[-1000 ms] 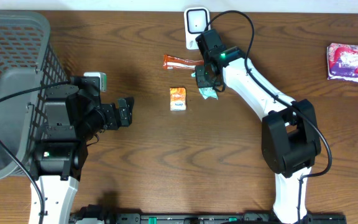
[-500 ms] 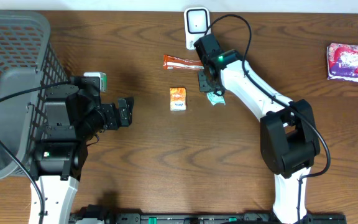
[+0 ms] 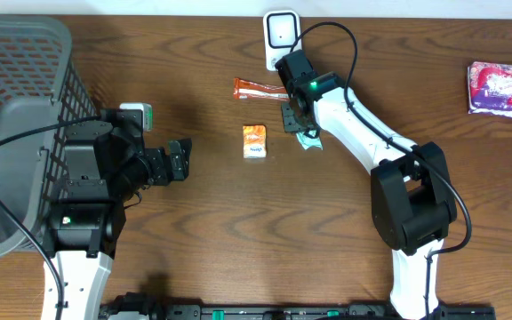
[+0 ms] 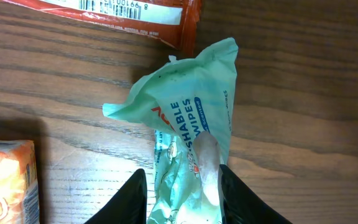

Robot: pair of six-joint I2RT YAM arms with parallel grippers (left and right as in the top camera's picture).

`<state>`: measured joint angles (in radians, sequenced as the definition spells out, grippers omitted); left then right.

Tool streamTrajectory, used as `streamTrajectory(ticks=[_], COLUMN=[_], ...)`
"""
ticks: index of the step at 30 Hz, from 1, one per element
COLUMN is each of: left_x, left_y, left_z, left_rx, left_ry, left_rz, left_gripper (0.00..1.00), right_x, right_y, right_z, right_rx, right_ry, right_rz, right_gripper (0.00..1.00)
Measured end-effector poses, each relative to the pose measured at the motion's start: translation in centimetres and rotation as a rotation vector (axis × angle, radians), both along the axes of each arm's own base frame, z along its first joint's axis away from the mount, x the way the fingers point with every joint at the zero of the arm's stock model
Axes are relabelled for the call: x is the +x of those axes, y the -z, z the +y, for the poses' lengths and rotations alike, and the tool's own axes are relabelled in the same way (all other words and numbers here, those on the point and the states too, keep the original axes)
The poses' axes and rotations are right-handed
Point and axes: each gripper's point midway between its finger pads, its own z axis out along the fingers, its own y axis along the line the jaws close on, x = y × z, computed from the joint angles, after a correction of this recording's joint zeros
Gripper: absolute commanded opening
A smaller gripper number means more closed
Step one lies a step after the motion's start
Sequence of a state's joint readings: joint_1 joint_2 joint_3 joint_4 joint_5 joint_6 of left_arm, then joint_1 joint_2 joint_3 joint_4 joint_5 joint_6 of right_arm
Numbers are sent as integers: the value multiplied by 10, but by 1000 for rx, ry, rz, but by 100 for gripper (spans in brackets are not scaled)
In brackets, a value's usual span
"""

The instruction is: Scan the item barcode

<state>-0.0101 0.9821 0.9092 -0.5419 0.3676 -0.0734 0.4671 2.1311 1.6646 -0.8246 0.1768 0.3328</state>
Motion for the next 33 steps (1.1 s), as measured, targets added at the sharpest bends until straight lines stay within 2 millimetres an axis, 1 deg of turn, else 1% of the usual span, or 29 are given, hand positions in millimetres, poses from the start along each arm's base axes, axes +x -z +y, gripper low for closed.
streamTrajectory(ticks=[3,4,8,10,21,23,27,33], left_x=[0,0,0,0,0,0,0,0], left_y=[0,0,0,0,0,0,0,0], left_z=[0,0,0,0,0,0,0,0], left_rx=[0,0,0,0,0,0,0,0], left_ry=[0,0,0,0,0,0,0,0], left_rz=[0,0,0,0,0,0,0,0], left_gripper=[97,97,97,97,97,97,97,97], right_x=[-1,-2,-2,0,1,1,0,-2], right_y=[4,6,13,15,22,23,24,21], right_z=[0,-1,-3,-3,3,4,5,6], right_rx=[0,-1,-7,-4,41,46,49,54], right_ry=[0,0,2,4,-4,-6,-8,-13], right_rz=[0,1,-4,-20,-87,-96,-100,-80], right_gripper=[31,28,6,1,1,3,13,17])
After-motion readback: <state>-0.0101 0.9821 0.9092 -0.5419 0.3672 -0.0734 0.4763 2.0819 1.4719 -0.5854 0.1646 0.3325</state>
